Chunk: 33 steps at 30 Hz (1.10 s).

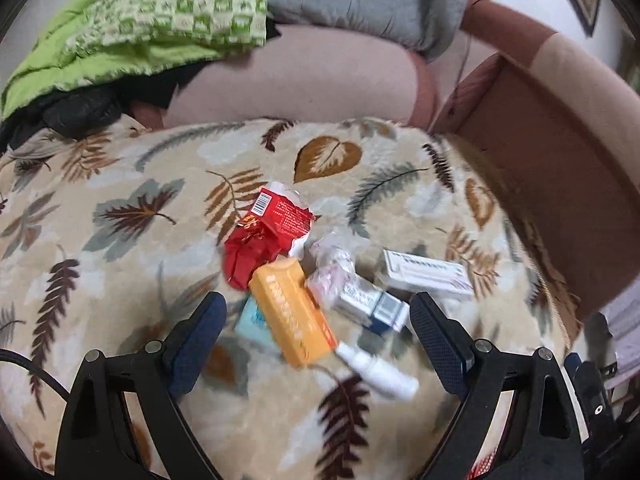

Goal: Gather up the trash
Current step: 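Move both tools back over the trash pile on the blanket, then grasp the orange medicine box with the left tool while the right tool grasps the white cloth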

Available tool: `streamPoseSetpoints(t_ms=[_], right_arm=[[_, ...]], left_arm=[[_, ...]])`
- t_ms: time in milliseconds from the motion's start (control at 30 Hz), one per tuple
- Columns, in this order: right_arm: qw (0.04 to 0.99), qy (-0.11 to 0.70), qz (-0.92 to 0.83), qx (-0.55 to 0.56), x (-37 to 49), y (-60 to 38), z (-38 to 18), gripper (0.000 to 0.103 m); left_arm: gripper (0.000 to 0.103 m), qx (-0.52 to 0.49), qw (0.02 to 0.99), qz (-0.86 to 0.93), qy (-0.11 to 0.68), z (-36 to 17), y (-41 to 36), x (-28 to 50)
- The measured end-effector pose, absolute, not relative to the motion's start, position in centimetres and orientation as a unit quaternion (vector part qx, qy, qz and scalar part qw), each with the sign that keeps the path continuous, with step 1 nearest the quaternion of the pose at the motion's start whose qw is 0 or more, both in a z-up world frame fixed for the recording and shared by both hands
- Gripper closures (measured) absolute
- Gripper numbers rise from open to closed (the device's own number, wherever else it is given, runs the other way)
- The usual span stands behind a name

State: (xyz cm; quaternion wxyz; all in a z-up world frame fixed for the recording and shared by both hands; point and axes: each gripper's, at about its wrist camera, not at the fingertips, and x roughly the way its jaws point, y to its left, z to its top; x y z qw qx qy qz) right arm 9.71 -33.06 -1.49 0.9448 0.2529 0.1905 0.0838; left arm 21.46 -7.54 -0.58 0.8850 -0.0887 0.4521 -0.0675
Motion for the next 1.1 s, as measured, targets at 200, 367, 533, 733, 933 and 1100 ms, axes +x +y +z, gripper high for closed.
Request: streamPoseSetpoints(t_ms=[200, 367, 533, 733, 933, 1100], right_arm=[[0.936, 0.229, 0.09, 0.252, 16.3, -32.5, -5.6, 0.014], [0.918, 0.258, 0.091, 0.287, 19.8, -33.1, -9.9, 0.026], [0.916, 0.282, 0.08, 0.273, 21.3, -32.7, -11.9, 0.038], [0.906, 0.276, 0.102, 0.304, 20.7, -33.6, -12.5, 0.083], [0.911, 0.273, 0.116, 0.286, 20.1, -32.6, -11.6, 0.091], [0.906, 0.266, 0.144, 0.295, 19.6, -32.1, -11.2, 0.092]], left_arm=[[0.011, -0.099, 0.857, -0.092, 0.497, -5.6, -8.4, 24.3], [0.011, -0.091, 0.842, -0.073, 0.526, -8.4, -8.3, 25.9], [0.011, -0.029, 0.836, -0.043, 0.547, -10.6, -10.1, 27.2], [0.011, 0.035, 0.825, -0.017, 0.563, -12.5, -11.1, 26.3], [0.031, 0.035, 0.823, 0.008, 0.567, -12.2, -9.7, 26.3], [0.052, 0.045, 0.814, 0.008, 0.579, -12.0, -9.5, 25.5]])
